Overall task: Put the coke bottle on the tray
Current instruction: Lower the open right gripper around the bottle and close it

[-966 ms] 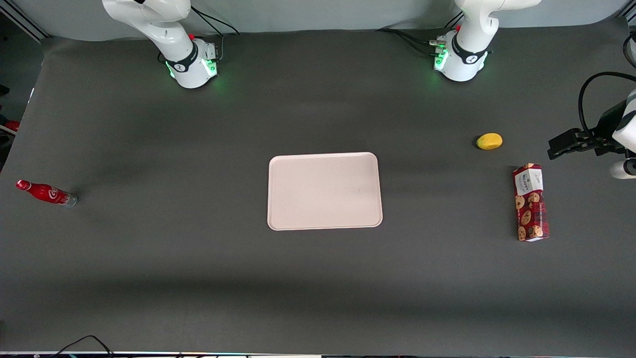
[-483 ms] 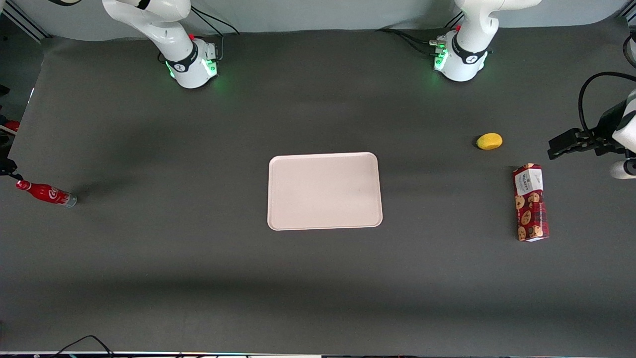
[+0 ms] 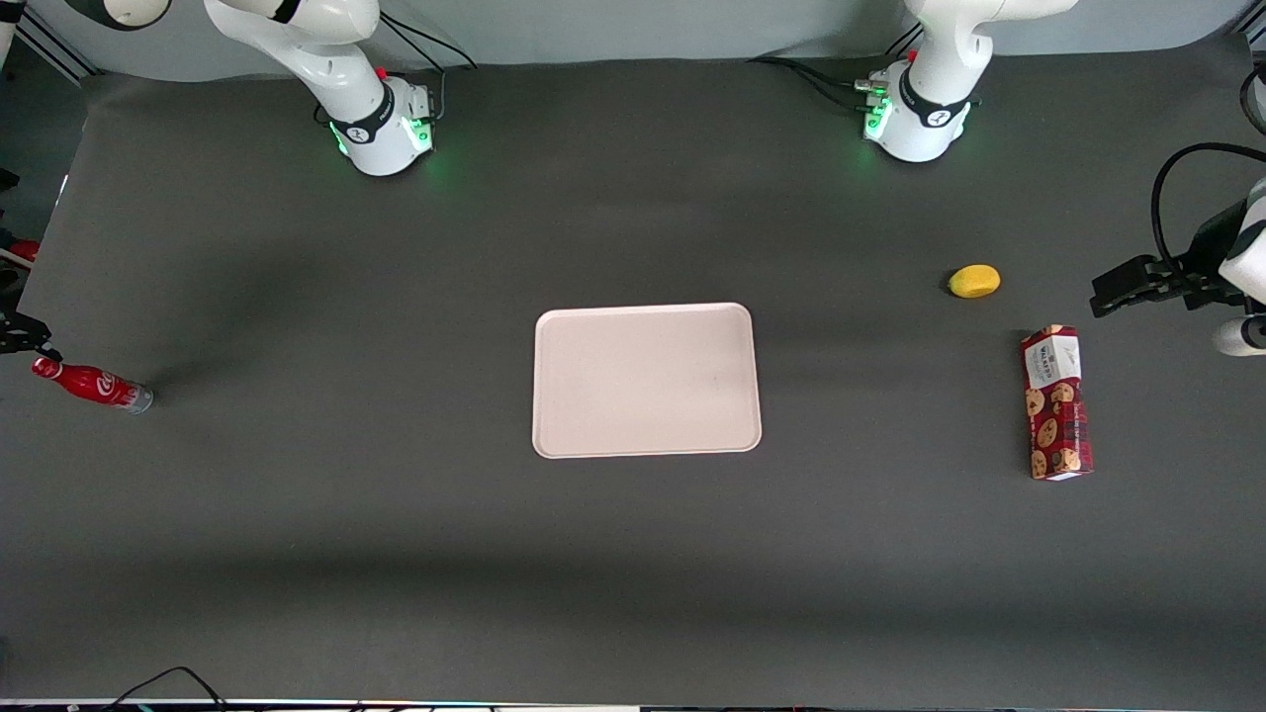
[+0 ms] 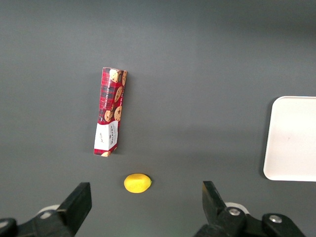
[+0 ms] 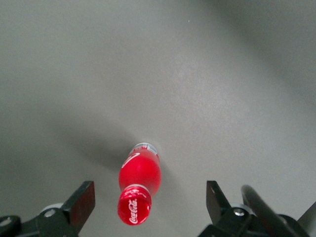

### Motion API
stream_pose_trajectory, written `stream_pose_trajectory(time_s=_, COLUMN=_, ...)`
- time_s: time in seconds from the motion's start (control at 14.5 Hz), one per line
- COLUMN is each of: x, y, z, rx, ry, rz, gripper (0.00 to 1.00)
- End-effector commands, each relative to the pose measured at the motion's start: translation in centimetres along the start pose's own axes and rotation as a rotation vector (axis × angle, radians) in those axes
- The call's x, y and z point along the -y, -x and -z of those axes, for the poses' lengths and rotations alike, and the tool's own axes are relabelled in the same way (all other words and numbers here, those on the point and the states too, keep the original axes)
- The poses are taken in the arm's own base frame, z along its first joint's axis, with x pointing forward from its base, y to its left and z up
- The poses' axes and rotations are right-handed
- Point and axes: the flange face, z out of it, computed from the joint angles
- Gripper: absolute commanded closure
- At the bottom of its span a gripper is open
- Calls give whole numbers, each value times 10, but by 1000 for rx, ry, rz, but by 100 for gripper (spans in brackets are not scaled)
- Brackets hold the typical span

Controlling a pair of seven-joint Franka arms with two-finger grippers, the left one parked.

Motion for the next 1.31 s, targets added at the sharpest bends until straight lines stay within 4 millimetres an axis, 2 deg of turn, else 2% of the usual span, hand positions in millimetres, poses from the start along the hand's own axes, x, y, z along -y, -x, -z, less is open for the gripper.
stream_pose_trajectory(time_s=0.0, x=3, y=7, z=-13, rx=-44, ry=8, rz=8, gripper=0)
stream_pose_trajectory(time_s=0.28, x=3, y=6, z=-20, rx=-61, ry=15, rz=12, gripper=2)
stream_pose_trajectory(time_s=0.83, x=5, y=16, z=-20, rx=-64, ry=-3, rz=-3, gripper=35)
stream_pose_trajectory(time_s=1.24, x=14, y=33, z=-26, rx=-78, ry=-21, rz=-49, gripper=36)
